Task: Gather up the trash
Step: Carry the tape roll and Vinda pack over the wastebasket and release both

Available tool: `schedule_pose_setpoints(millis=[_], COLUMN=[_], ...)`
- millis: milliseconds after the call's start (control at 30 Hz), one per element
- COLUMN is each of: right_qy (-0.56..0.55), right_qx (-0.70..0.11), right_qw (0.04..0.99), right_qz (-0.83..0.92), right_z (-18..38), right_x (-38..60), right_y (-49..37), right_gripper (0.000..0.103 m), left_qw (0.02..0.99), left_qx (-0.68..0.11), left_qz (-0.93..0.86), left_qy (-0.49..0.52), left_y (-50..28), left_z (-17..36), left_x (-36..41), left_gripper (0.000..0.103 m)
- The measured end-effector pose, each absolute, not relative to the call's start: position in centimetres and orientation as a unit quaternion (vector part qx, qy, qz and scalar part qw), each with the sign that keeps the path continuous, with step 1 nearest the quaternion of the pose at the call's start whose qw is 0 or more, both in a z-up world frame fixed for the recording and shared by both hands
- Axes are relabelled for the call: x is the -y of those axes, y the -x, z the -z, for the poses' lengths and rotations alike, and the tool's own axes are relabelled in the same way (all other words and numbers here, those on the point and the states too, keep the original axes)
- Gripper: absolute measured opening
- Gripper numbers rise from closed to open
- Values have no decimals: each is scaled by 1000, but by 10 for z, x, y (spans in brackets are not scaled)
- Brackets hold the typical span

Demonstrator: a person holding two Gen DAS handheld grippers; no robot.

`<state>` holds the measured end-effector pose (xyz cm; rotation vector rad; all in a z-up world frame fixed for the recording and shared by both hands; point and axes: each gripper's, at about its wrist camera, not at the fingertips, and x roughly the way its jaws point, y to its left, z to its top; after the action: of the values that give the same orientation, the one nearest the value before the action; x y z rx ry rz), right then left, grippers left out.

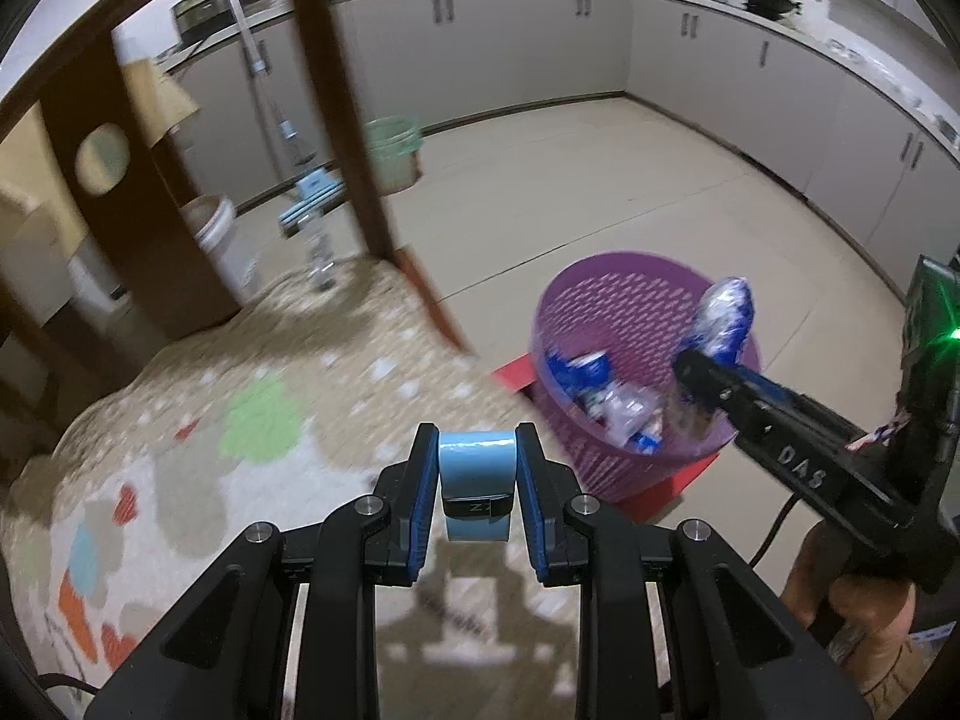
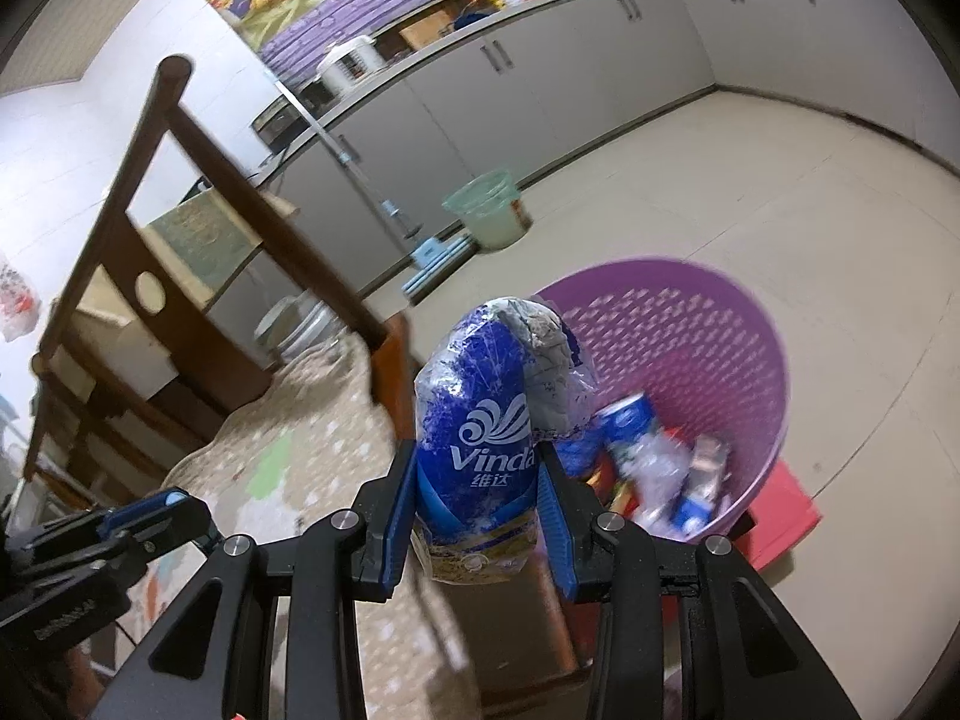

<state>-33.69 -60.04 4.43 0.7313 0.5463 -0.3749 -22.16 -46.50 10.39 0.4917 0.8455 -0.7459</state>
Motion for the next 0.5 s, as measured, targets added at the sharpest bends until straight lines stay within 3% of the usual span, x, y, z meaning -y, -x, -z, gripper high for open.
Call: schedule_pose_setpoints(millis=[500], right_qy=[-396], right_qx=[-265], right_qw=[851], right_qz=[223], right_z=[-24], right_x=[657], right_y=[326], right_gripper=[40], left_qw=[779], left_qx=[-414], left_qz=[412], left_qy=[-228], left_y=[204], left_z=[-71], left_x=[574], left_gripper=[24])
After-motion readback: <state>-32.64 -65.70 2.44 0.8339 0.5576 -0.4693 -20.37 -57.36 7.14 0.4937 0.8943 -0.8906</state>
